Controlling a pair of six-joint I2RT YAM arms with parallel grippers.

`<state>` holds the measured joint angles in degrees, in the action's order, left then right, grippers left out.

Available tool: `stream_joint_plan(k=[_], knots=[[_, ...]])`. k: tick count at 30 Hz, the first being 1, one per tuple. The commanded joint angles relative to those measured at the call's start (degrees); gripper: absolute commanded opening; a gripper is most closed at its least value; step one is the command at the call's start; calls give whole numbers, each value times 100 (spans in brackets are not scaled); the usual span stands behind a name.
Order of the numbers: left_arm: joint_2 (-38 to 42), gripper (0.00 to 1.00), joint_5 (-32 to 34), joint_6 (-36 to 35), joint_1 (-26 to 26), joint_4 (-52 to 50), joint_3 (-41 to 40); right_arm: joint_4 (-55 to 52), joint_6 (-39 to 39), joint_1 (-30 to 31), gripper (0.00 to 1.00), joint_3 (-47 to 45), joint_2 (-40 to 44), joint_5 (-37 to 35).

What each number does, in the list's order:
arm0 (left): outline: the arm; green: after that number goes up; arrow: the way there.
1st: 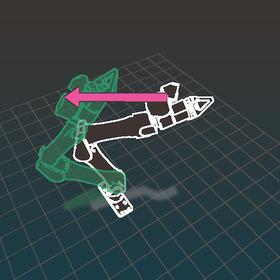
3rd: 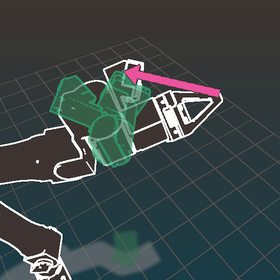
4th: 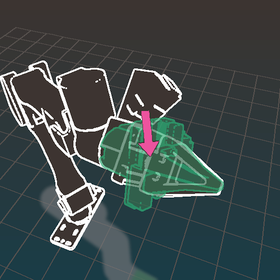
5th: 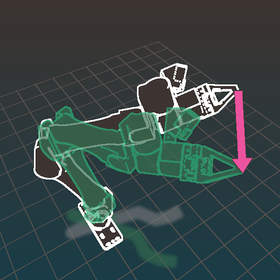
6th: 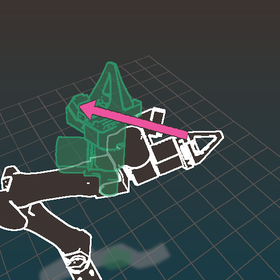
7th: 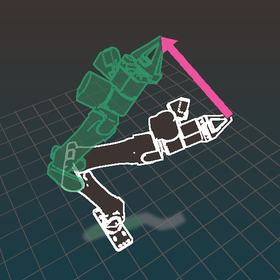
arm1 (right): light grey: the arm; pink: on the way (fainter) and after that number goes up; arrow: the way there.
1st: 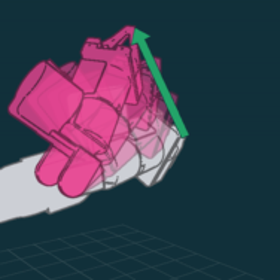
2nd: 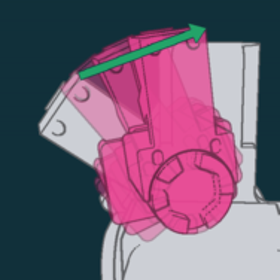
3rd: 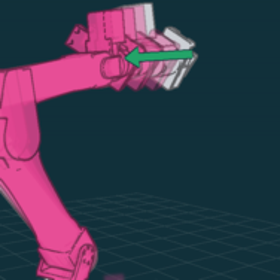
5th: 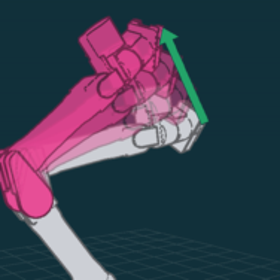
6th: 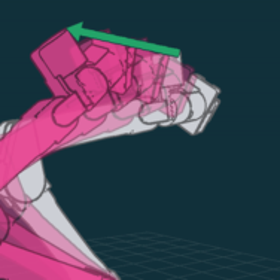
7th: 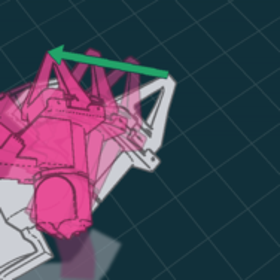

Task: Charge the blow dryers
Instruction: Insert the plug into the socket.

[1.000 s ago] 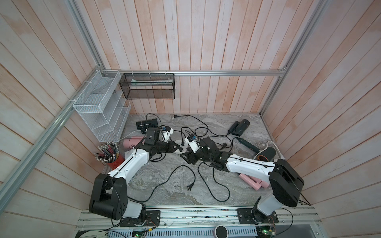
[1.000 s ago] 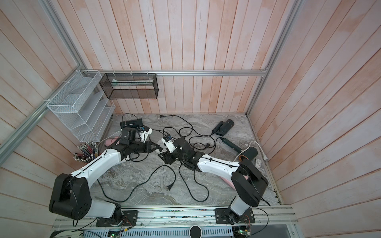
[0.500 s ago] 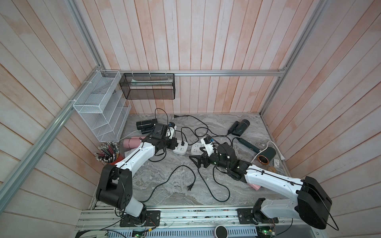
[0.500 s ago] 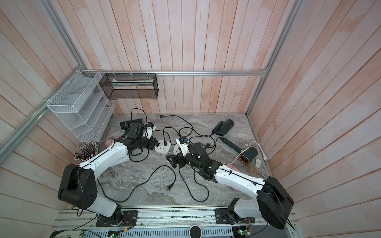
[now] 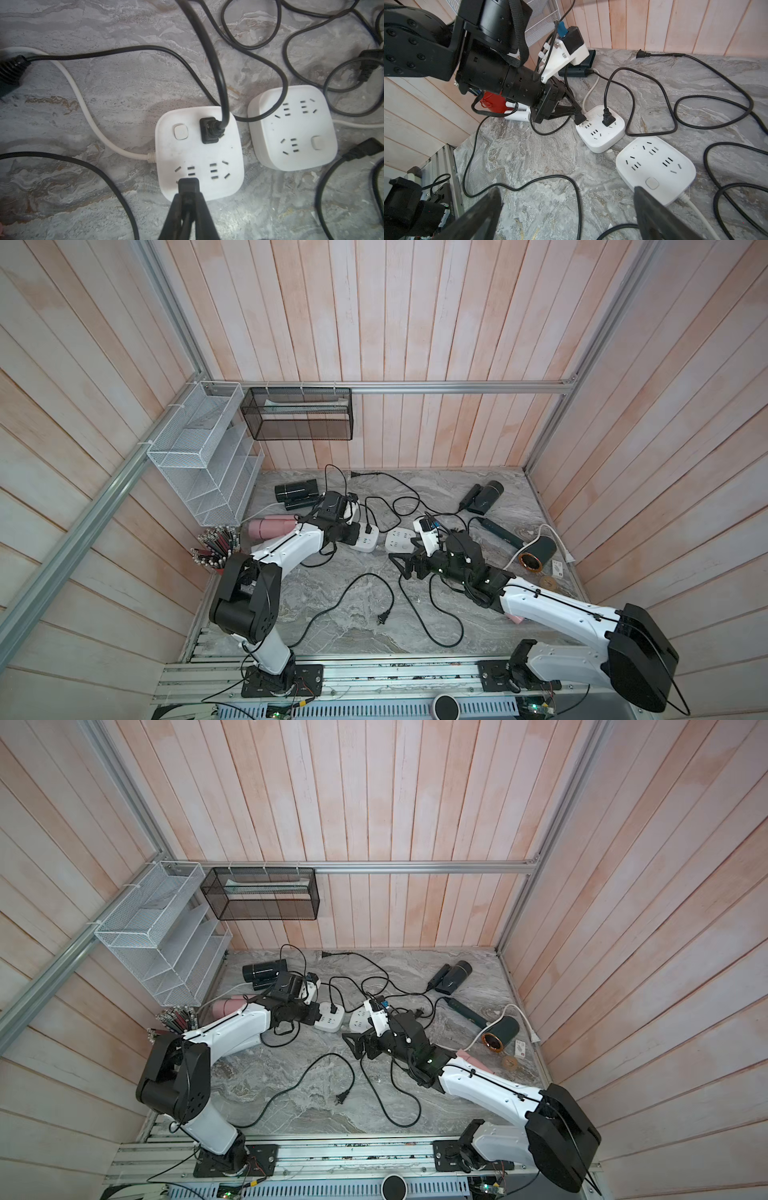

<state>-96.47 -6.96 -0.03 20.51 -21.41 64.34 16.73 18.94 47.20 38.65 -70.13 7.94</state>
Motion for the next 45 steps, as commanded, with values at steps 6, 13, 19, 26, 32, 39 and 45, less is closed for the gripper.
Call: stream_joint_plan(k=[6, 13, 19, 26, 32, 39, 45], knots=[[-190, 9, 58, 33, 23, 312, 189, 98, 42, -27, 100, -55, -71, -65], [-292, 9, -98, 98, 23, 365, 172, 50, 31, -35, 99, -90, -70, -95], [-341, 9, -141, 109, 25, 351, 168, 49, 33, -35, 99, -73, -100, -100], [-382, 8, -242, 118, 32, 263, 219, 23, 38, -44, 99, -72, -115, -119], [-432, 9, -162, 83, 92, 170, 221, 41, 49, -44, 99, -69, -150, -109], [-507, 8, 350, 132, 224, 204, 129, 67, 66, -45, 99, -77, -172, -109], [-533, 8, 495, 209, 312, 276, 26, 67, 81, -44, 99, -86, -207, -101]])
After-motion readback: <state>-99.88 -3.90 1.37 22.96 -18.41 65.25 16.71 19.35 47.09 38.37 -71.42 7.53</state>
